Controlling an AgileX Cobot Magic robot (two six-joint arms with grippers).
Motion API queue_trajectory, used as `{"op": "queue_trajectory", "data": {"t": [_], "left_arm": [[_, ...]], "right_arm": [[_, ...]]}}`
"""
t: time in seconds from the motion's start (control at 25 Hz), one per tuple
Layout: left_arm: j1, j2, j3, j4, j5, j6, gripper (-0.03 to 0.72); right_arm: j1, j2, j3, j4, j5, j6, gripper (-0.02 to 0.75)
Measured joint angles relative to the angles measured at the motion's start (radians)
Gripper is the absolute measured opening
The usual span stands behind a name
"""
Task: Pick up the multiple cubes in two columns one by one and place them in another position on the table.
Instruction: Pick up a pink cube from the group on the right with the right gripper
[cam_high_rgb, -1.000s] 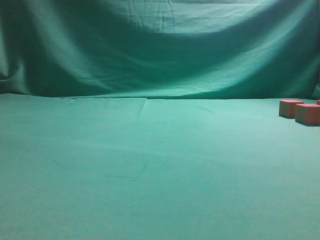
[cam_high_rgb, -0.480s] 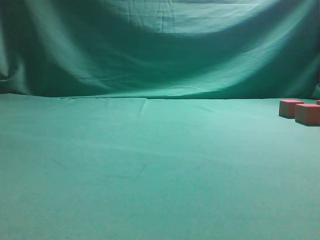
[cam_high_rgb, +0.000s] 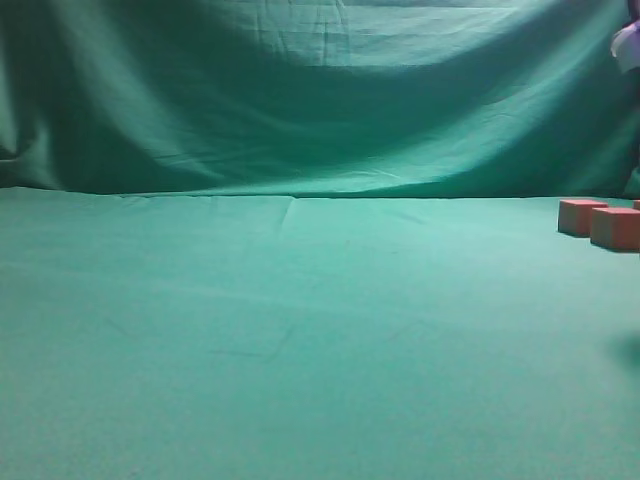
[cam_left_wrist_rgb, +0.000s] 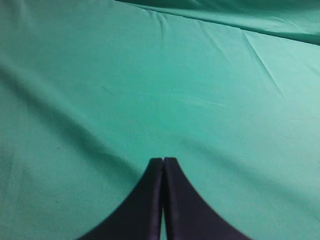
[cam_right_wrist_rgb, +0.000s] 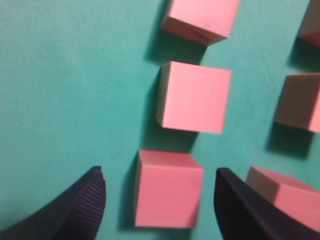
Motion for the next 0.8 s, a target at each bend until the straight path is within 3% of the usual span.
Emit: {"op": "queue_trajectory", "data": {"t": [0.28,0.44,0.64,0.8], "left_arm": [[0.000,0.000,0.000,0.000,0.000,0.000,0.000],[0.000,0.000,0.000,0.000,0.000,0.000,0.000],[0.000,0.000,0.000,0.000,0.000,0.000,0.000],[0.000,0.000,0.000,0.000,0.000,0.000,0.000]], "right_arm": [[0.000,0.057,0.000,-0.002,-0.027,0.016,0.430],[0.000,0.057,-0.012,-0.003,-0.014,0.022,0.254],[0.000,0.057,-0.107,0.023,0.104,0.019,0.262],[0.000,0.057,-0.218,0.174,0.244,-0.126,0.262]]}}
